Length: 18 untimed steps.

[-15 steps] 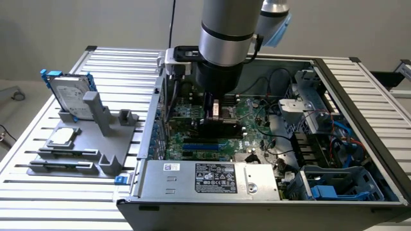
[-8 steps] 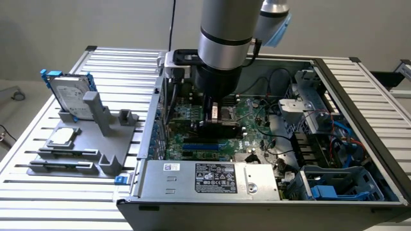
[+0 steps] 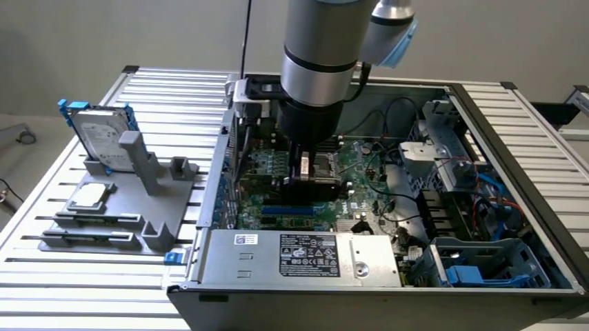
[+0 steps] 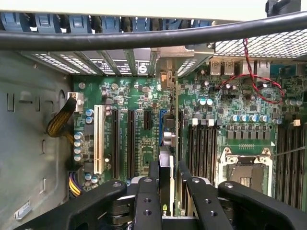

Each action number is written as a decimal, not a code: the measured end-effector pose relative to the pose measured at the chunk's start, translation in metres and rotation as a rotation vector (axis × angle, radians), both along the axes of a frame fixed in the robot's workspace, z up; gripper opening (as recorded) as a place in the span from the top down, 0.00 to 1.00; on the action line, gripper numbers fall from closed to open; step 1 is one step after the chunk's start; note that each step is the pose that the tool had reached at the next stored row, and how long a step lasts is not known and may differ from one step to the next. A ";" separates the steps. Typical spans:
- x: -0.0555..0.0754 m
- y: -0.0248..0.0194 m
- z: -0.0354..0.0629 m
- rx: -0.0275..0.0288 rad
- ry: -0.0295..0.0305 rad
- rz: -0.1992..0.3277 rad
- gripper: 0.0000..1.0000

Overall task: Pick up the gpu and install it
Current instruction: 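Insert the gpu into the slot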

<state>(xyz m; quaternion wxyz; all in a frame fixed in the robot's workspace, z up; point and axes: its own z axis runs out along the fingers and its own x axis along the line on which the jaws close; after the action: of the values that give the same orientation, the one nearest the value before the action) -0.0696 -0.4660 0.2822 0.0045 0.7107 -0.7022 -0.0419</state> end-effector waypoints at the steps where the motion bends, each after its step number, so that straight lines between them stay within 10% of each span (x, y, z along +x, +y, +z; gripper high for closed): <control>1: 0.000 -0.0002 -0.0005 0.0000 0.0000 -0.001 0.73; 18: -0.007 -0.0017 -0.0074 0.0000 0.0000 -0.014 0.73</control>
<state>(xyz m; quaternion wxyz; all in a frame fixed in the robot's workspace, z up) -0.0769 -0.4677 0.2748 0.0043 0.7059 -0.7071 -0.0419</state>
